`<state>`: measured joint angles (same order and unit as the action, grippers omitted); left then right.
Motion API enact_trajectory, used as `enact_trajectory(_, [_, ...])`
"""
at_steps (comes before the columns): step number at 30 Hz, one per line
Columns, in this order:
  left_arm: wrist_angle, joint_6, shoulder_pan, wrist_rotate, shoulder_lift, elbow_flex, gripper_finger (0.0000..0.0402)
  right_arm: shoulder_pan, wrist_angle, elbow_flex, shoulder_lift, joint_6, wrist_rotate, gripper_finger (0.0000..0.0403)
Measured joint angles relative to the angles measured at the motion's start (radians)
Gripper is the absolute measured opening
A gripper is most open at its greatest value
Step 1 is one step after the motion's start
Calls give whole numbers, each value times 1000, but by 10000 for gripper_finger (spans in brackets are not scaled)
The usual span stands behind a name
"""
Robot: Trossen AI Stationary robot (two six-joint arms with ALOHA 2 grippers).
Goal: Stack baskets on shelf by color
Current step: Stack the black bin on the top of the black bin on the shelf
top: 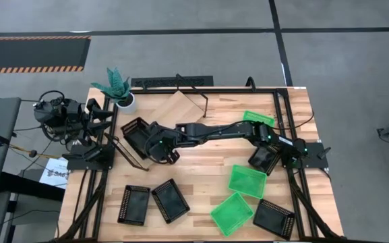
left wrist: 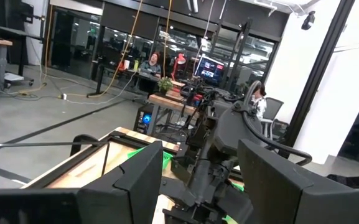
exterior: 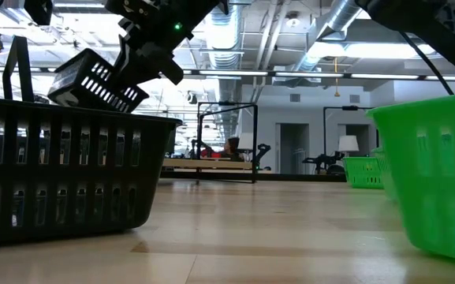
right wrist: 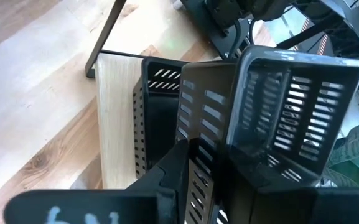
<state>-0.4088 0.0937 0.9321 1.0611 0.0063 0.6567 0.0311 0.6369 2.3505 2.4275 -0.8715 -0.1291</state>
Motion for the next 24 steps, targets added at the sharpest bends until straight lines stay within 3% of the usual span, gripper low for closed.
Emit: enact_trajectory(24, [-1,6,0,0,0,0,198,-14,0,0,0,43,-1,98])
